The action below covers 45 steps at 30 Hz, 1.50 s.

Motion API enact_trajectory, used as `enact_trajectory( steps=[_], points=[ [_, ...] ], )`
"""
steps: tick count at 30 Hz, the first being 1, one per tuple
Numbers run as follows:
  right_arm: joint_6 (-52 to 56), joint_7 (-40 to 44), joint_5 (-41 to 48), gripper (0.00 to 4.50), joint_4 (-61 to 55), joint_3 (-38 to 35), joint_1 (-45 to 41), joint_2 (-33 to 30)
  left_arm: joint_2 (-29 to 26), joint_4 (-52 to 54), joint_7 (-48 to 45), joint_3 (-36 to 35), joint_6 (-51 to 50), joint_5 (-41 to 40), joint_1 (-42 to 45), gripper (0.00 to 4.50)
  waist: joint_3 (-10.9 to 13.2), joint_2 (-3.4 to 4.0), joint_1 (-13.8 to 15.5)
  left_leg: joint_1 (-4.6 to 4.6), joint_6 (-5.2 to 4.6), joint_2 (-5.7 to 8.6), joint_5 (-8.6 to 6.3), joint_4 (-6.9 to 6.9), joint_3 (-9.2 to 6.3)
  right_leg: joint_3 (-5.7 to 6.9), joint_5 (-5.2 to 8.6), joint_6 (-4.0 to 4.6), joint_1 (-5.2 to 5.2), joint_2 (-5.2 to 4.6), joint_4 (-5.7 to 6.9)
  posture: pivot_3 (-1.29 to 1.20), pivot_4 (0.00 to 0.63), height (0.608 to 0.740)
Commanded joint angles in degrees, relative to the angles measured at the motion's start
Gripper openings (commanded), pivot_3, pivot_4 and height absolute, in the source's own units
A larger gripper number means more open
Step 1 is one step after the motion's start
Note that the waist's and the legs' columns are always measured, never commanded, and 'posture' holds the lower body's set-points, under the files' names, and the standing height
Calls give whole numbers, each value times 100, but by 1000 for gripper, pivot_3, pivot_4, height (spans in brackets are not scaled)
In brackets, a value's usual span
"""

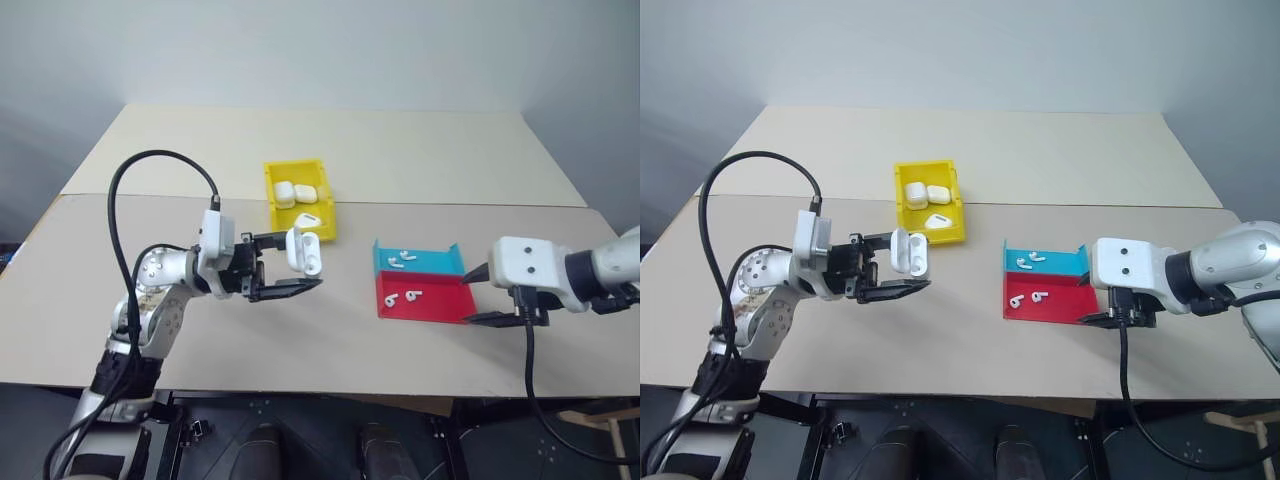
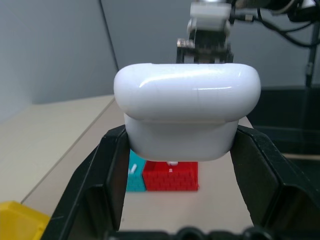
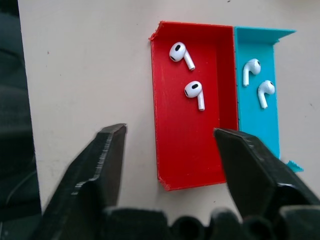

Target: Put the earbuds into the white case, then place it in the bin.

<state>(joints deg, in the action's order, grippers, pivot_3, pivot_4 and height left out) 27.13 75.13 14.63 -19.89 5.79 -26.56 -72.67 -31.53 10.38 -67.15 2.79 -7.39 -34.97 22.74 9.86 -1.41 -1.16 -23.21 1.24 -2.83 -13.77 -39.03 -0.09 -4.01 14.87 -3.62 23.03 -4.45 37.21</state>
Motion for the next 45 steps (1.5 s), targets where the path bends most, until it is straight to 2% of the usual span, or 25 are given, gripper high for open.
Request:
enact_trajectory(
  steps=[1,4,7,9,23,45],
  points=[
    [-240,379,-669,3265,401,792,-849,323,-94,745,363,117,-195,272,-363,2744,-2,3,-24,2,0,-1,0,2,0,0,0,0,0,2,0,0,150,740],
    [-305,624,-1164,3265,800,1358,-1340,611,-107,958,534,206,-196,530,-595,2744,-2,4,-9,4,0,0,0,5,1,-1,-1,3,1,3,-3,0,150,740],
    [-605,882,-1476,2667,1142,1700,-1631,871,12,1015,854,234,-184,720,-701,2744,-2,4,34,-1,0,0,0,5,2,0,-1,3,4,2,-5,0,150,740],
    [-695,882,-1651,2041,1300,1811,-1774,1068,55,1093,962,224,-220,697,-740,2744,-2,4,41,-6,0,1,0,5,2,1,-1,3,7,1,-6,0,150,740],
    [-2081,713,-2749,2041,2652,2292,-2235,2164,16,1651,1135,497,-424,769,-1250,2744,-3,5,28,-4,0,1,0,8,3,0,-1,4,7,2,-6,0,150,740],
    [-3120,676,-3264,2041,3463,2248,-2383,2640,-21,1753,1274,539,-476,834,-1398,2744,-3,5,25,-1,0,1,0,10,3,0,-2,5,5,2,-8,0,150,740]
  ],
)
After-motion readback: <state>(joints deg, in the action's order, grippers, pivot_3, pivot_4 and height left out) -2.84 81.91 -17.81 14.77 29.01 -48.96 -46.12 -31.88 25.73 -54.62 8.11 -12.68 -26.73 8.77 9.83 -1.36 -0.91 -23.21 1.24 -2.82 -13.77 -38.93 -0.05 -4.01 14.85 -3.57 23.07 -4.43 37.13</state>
